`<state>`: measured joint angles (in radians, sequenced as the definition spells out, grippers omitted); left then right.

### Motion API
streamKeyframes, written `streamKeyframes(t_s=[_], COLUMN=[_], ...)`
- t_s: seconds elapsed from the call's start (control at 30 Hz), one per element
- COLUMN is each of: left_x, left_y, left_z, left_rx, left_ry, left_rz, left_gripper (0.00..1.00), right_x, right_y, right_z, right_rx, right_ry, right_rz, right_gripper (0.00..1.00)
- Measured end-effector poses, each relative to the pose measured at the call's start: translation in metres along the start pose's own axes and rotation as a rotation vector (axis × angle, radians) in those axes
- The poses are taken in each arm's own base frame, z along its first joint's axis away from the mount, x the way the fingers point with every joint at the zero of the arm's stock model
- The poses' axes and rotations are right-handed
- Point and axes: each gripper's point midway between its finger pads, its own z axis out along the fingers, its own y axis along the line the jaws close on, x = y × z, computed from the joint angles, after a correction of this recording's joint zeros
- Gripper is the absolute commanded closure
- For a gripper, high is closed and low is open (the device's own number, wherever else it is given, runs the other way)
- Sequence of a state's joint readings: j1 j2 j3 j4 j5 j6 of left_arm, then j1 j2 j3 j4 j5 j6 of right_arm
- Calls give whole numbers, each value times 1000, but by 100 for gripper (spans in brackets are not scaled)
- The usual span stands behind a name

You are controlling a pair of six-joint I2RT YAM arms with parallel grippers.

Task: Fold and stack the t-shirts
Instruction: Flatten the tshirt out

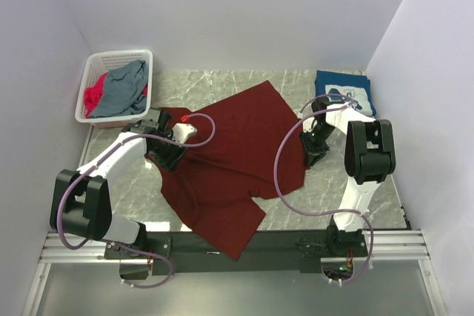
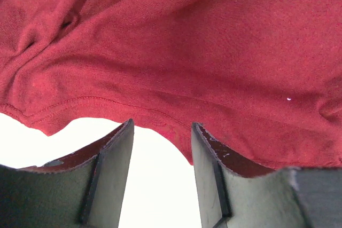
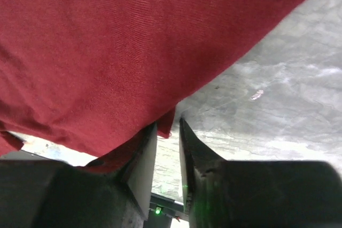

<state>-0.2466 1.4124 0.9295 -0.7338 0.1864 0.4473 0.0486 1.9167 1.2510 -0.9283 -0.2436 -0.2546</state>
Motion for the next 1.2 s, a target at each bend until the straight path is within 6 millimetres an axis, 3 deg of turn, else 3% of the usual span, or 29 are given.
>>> streamKeyframes(t_s=[0.13,0.23,0.33,0.47,0.63,0.8,1.03,1.2], left_x=[-1,-1,-1,9,44,43,26,15], left_y=[0,1,1,2,4,12,40,67], left_z=[0,0,1,9,36,39,46,46], left_rx=[-2,-3,-6,-17,-31,-64,-125,-181], left_ry=[-4,-5,-10,19,140,152,197,206], left_rz=[0,0,-1,-9,-20,-19,-26,-27], left_gripper=[47,48,51,62,65,66,66,57], right_x=[0,2,4,9,24,50,64,91], right_y=[-2,-1,-1,-12,-56,-93,-97,-91], right_z=[0,1,0,-5,-19,-24,-22,-21], right_rx=[12,4,6,27,133,231,265,271], right_ry=[1,3,-1,-2,-11,29,65,106], right_rz=[7,10,10,10,36,43,-20,-88], right_gripper=[84,100,100,100,100,100,100,100])
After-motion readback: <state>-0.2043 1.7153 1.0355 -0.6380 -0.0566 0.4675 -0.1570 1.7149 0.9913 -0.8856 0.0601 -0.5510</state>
